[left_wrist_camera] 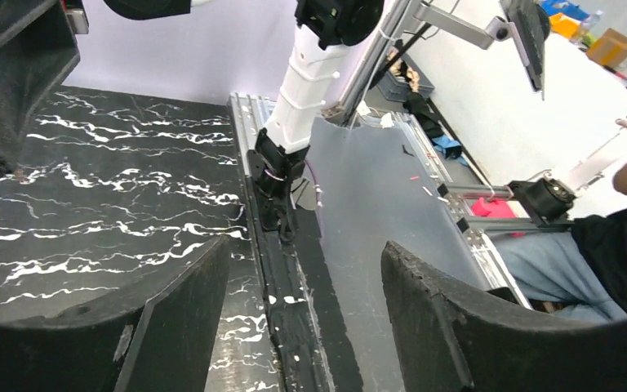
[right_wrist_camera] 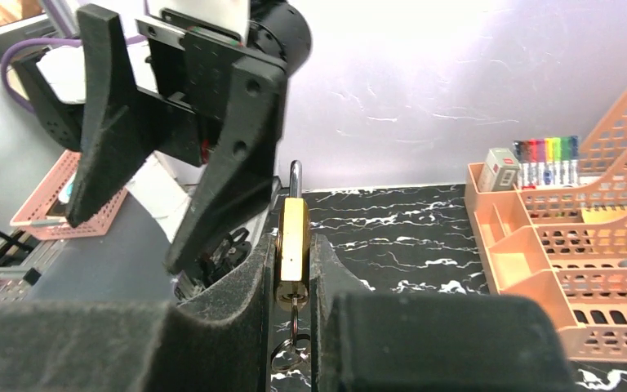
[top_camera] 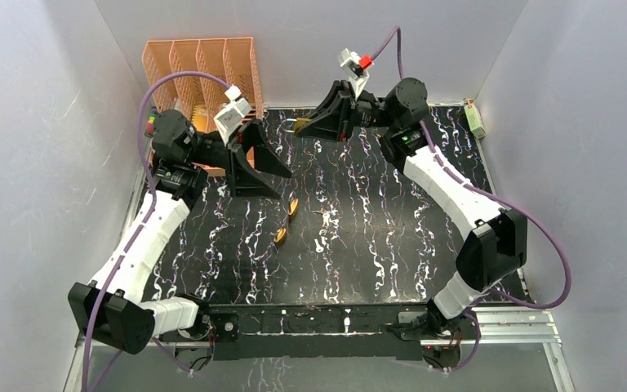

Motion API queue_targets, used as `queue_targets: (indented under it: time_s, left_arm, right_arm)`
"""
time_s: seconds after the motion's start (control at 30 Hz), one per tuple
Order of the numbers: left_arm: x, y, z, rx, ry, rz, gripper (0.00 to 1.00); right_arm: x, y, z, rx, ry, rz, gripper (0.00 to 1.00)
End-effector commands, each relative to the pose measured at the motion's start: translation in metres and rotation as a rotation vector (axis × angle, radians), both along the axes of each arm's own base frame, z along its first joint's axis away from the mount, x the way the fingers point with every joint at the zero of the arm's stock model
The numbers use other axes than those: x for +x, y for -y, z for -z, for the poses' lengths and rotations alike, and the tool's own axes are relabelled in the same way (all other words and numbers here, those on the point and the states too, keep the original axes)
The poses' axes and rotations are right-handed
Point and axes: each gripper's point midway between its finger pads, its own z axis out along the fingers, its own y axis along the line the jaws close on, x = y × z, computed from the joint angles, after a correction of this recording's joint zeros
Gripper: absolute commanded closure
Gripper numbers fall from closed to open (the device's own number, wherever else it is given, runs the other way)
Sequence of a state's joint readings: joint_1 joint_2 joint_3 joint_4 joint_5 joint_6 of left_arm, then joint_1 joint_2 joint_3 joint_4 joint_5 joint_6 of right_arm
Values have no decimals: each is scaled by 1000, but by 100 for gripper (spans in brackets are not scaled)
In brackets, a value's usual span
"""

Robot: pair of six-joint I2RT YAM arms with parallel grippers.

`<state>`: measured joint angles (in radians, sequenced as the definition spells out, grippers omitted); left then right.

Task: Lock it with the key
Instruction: Lock the lock.

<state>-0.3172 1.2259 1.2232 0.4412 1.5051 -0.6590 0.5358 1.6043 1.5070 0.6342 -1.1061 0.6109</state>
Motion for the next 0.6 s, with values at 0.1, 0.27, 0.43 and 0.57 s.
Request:
queue_targets:
  time_s: [0.1,0.27,0.43,0.57]
  left_arm:
    - [40,-9,-18,-20,123,-279,29]
    - [68,-12,-21,-2,167,-444,28]
    - [72,-10,-25,-25,188,-450,28]
    - [77,-10,-29,-43,189,-468,29]
  right_arm:
    - [5,4,-18,54,48,46,100]
    - [0,7,-19,49,61,37,100]
    - [0,4,-13,34,45,10,100]
    - [-1,0,-9,30,34,-11,100]
